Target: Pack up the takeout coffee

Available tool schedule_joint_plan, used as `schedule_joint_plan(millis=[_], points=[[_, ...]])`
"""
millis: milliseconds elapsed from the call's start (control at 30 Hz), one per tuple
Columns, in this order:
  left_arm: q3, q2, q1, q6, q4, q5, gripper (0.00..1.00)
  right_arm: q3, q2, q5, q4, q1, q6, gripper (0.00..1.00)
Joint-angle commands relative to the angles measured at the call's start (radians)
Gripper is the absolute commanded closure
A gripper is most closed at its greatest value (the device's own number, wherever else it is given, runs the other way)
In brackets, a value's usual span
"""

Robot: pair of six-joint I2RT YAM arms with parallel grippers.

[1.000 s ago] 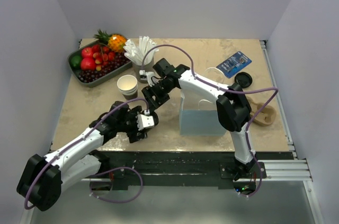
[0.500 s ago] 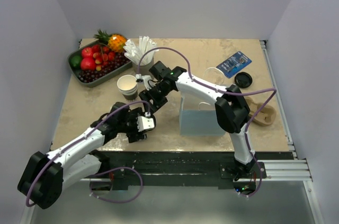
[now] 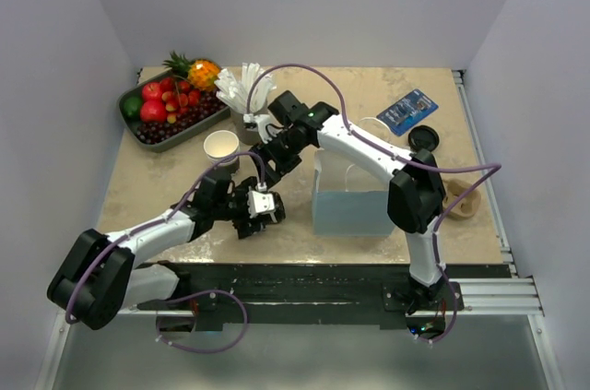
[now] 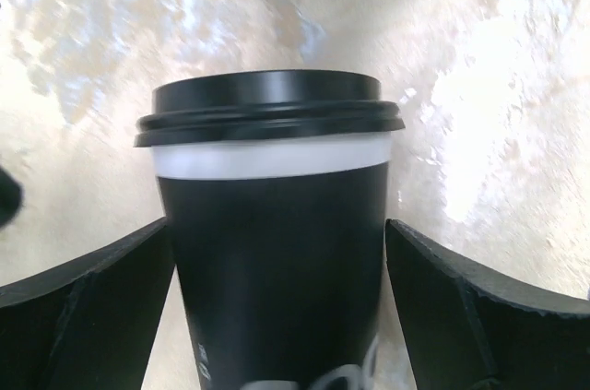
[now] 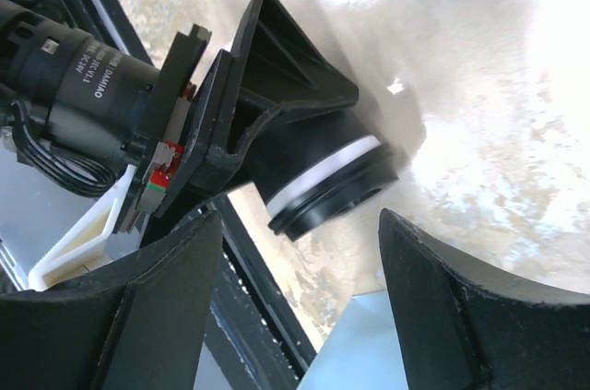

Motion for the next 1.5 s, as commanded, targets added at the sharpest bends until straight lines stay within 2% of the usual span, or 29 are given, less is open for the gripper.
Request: schedule_joint_plan(millis=[0, 233, 367, 500, 733, 867, 933, 1067, 1200, 1333, 1400, 1467], points=[[0.018, 0.001, 0.042, -0.031, 0.144, 0.087, 0.04, 0.072, -0.031, 0.032, -0.024, -0.012, -0.020, 0.27], [0.126, -0.022, 0.045, -0.034, -0.032, 0.133, 0.00, 0.132, 0.004, 0.020, -0.018, -0.072, -0.040, 0.25], [0.160, -0.042, 0.045, -0.098, -0.109, 0.133, 0.00, 0.131, -0.011, 0.022, -0.028, -0.098, -0.097, 0.20], [0.194, 0.001, 0.045, -0.117, -0.184, 0.113, 0.05, 0.100, -0.057, 0.031, -0.024, -0.121, -0.106, 0.19], [0.310, 0.127, 0.036, -0.143, -0.313, 0.164, 0.06, 0.126, -0.098, 0.040, -0.030, -0.216, -0.109, 0.17], [0.349, 0.196, 0.025, -0.163, -0.315, 0.090, 0.06, 0.109, -0.124, 0.028, -0.019, -0.243, -0.114, 0.16], [0.363, 0.233, 0.021, -0.155, -0.323, 0.078, 0.10, 0.088, -0.135, 0.011, -0.008, -0.241, -0.112, 0.16], [0.357, 0.254, 0.019, -0.146, -0.321, 0.091, 0.23, 0.086, -0.146, 0.014, -0.007, -0.244, -0.089, 0.16], [0.318, 0.222, 0.025, -0.182, -0.284, 0.116, 0.32, 0.187, -0.176, 0.037, -0.022, -0.253, -0.100, 0.16], [0.303, 0.185, 0.031, -0.229, -0.252, 0.133, 0.37, 0.243, -0.230, -0.098, -0.034, -0.240, -0.215, 0.17], [0.295, 0.143, 0.037, -0.259, -0.223, 0.141, 0.37, 0.215, -0.265, -0.188, -0.051, -0.218, -0.285, 0.17], [0.294, 0.115, 0.045, -0.290, -0.200, 0.156, 0.37, 0.180, -0.331, -0.225, -0.076, -0.149, -0.423, 0.17]])
